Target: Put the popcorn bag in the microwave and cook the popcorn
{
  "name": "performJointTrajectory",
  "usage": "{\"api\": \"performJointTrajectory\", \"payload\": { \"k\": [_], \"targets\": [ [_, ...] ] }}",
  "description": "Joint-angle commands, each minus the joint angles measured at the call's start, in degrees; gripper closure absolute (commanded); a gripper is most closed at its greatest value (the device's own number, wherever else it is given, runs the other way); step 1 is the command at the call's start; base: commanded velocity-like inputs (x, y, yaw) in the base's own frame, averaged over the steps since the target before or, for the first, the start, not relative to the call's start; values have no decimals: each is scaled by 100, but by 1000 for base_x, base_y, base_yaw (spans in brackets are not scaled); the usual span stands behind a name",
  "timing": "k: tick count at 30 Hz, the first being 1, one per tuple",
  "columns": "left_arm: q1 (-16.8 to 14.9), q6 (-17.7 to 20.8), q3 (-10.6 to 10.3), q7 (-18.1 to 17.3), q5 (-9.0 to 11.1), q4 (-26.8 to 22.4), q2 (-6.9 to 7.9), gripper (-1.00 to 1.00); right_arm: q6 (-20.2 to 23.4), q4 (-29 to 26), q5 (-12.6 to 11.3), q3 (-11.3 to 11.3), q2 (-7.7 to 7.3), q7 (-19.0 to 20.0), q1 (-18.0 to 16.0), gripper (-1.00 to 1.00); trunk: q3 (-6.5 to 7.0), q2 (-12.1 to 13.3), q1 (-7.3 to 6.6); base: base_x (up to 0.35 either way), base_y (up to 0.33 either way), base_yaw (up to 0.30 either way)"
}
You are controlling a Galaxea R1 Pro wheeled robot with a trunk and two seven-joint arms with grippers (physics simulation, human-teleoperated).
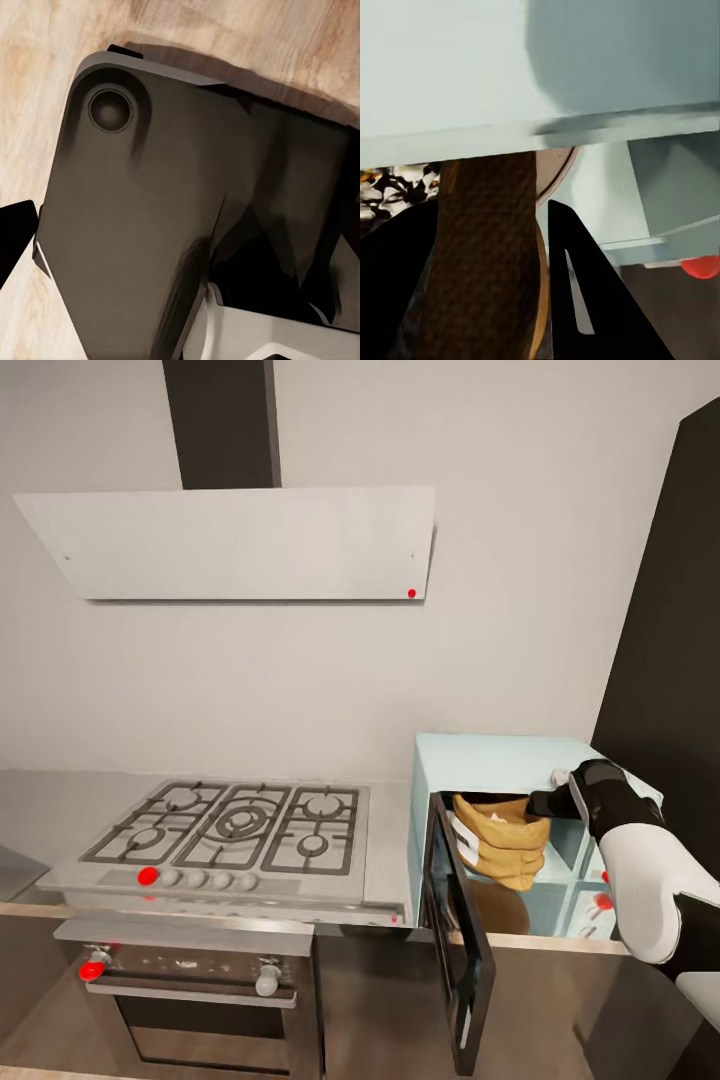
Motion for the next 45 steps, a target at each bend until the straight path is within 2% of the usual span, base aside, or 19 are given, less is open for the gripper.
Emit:
{"api": "performJointTrajectory", "payload": {
  "k": [1, 16, 17, 25, 28, 35, 39, 41, 45],
  "targets": [
    [-1, -10, 23, -6, 18, -5, -2, -100, -146, 197, 189, -24, 5, -42, -1, 100, -10, -4, 2, 0, 0, 0],
    [-1, -10, 22, -6, 15, 3, -2, -100, -260, 292, 169, -28, 5, -113, -1, 100, -10, -4, 2, 23, 0, 0],
    [-1, -10, 22, -6, 15, 4, -2, -100, -260, 292, 169, -28, 5, -113, -1, -100, -10, -4, 2, 2, 0, 0],
    [-1, -10, 23, -6, 15, 1, -2, -100, -252, 283, 169, -28, 5, -97, -1, -100, -10, -4, 2, 0, 0, 0],
    [-1, -10, 23, -6, 15, 4, -6, -100, -202, 226, 170, -28, -38, -30, -1, -100, -10, -4, 2, -4, 0, 0],
    [-1, -2, 38, 3, 15, 4, -36, -100, -98, 121, 160, -25, -48, 142, -1, -100, -10, -4, 2, -276, 0, 0],
    [-1, -2, 32, 0, 15, 3, -37, -100, 258, -518, 159, -15, -30, 432, -1, -100, -10, -4, 2, -333, 0, 0],
    [-1, -1, 31, 2, 15, -1, -37, -100, 462, -834, 160, -12, -20, 714, -1, -100, -10, -4, 2, -334, 0, 0],
    [-1, -3, 31, -4, 6, 0, -37, -100, 530, -1023, 188, -12, -39, 1199, -1, -100, -10, -4, 2, -331, 0, 0]
  ]
}}
